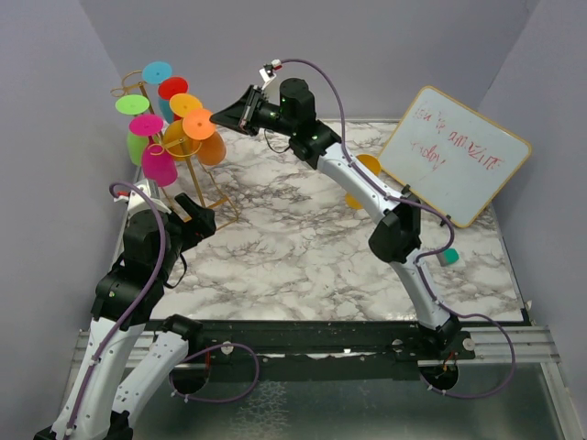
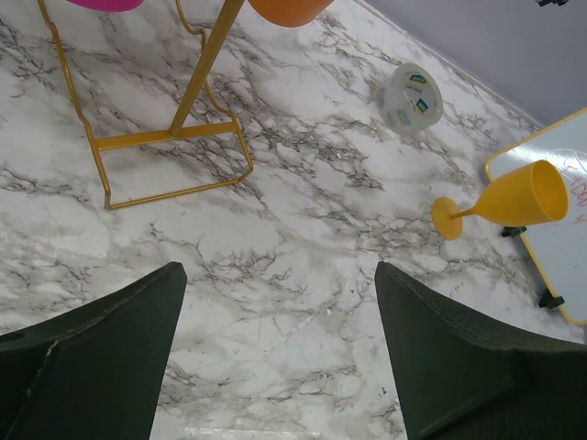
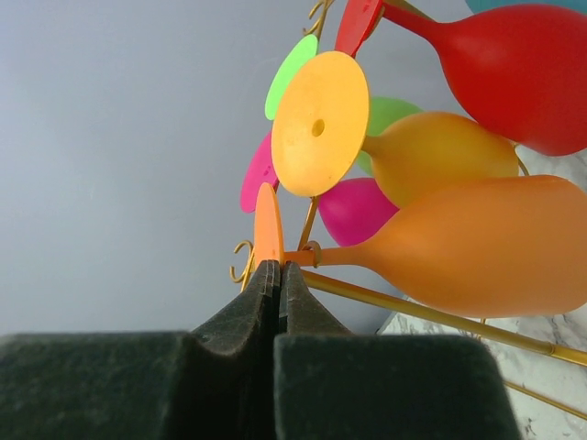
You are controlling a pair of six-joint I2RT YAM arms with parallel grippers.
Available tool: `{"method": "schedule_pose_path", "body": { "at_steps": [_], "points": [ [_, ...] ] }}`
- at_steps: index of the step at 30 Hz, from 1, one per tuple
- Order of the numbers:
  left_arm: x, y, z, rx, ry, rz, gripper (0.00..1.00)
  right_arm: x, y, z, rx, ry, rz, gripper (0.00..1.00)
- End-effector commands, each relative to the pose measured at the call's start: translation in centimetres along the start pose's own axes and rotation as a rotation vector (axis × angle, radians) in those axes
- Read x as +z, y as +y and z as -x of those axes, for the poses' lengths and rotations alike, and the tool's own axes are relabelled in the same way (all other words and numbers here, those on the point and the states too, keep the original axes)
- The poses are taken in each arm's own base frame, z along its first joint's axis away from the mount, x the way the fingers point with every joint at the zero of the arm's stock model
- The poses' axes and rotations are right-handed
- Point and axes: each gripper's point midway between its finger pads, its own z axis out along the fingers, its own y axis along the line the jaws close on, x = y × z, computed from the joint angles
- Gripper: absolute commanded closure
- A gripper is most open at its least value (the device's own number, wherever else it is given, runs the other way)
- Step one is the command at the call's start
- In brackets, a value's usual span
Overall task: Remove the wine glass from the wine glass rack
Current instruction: Pick up the wine glass from the wine rack.
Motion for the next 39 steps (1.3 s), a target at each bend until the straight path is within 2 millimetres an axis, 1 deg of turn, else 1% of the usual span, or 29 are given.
{"method": "schedule_pose_path", "body": {
  "at_steps": [1,11,25,31,39],
  "points": [
    [-0.4,0.1,0.7,0.001,-0.026,0.003,0.15,-1.0,3.6,1.4,0.002,-0.058,0.020,0.99],
    [-0.5,-0.1,0.8,-0.002,-0.028,-0.004,0.15,-1.7,4.0,2.8,-0.003,-0.106,0.001,0.99],
    [-0.3,-0.2,0.8,0.000,-0.023,-0.002,0.15,-2.5,3.1,4.4,-0.007,-0.152,-0.042,1.00],
    [-0.2,-0.2,0.8,0.000,-0.021,-0.004,0.15,-2.9,2.4,4.8,-0.011,-0.167,-0.078,0.99],
    [-0.3,-0.2,0.8,-0.003,-0.023,-0.003,0.15,-3.1,2.6,5.1,-0.012,-0.174,-0.072,0.99]
  ]
}}
